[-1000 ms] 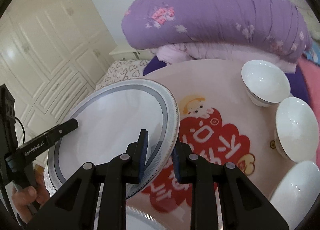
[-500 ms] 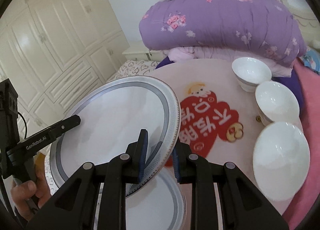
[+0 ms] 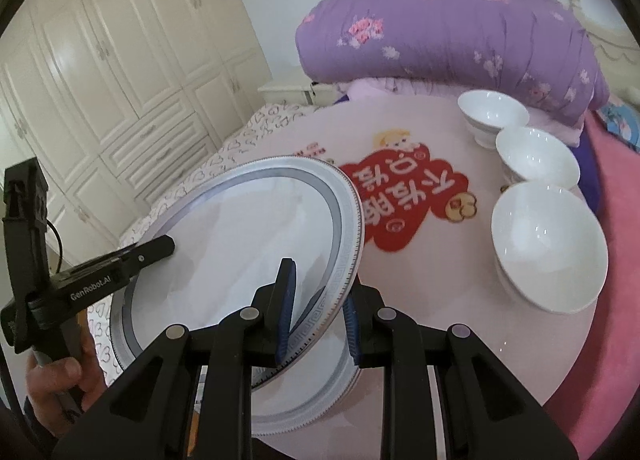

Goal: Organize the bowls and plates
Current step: 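Carry the small plate with the right gripper over the stacked plates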

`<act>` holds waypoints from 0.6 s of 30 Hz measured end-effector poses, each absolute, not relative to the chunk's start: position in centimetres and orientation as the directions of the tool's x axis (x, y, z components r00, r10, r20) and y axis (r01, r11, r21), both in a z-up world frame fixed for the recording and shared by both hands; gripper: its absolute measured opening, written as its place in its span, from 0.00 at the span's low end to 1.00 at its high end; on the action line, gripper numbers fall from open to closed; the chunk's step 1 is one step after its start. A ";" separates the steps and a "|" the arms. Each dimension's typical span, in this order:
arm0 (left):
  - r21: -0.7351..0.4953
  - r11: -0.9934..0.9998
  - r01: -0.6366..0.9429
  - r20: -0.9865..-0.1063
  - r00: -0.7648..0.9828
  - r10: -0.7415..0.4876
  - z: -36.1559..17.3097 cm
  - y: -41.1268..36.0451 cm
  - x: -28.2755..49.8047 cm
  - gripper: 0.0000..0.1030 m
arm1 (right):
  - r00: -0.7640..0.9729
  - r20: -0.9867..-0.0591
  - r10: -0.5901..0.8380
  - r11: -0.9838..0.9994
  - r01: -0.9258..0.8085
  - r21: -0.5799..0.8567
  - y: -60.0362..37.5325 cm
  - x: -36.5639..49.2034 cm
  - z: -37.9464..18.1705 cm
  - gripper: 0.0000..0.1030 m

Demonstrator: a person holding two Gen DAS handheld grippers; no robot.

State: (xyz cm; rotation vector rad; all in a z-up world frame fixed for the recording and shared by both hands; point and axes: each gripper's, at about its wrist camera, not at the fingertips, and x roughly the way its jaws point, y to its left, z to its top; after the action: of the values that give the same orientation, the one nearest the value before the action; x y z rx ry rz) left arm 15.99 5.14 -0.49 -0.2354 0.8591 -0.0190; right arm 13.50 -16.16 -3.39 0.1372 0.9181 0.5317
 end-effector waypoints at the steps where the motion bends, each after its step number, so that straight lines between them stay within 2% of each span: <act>1: -0.207 0.975 -0.082 -0.749 0.654 -0.104 -0.6 4.9 16.0 0.20 | 0.481 -0.724 0.495 0.862 -0.379 0.337 -16.2 13.4 -3.8 0.22; 18: -0.153 0.983 -0.101 -0.800 0.596 -0.064 -4.0 4.0 17.6 0.22 | 0.409 -0.780 0.474 0.861 -0.398 0.315 -15.2 12.4 -7.3 0.22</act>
State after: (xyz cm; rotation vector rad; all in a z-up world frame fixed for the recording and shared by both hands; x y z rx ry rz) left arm 17.56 3.97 -3.97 -0.1904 0.9330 0.0218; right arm 12.36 -15.25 -7.30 0.0841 1.0097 0.5503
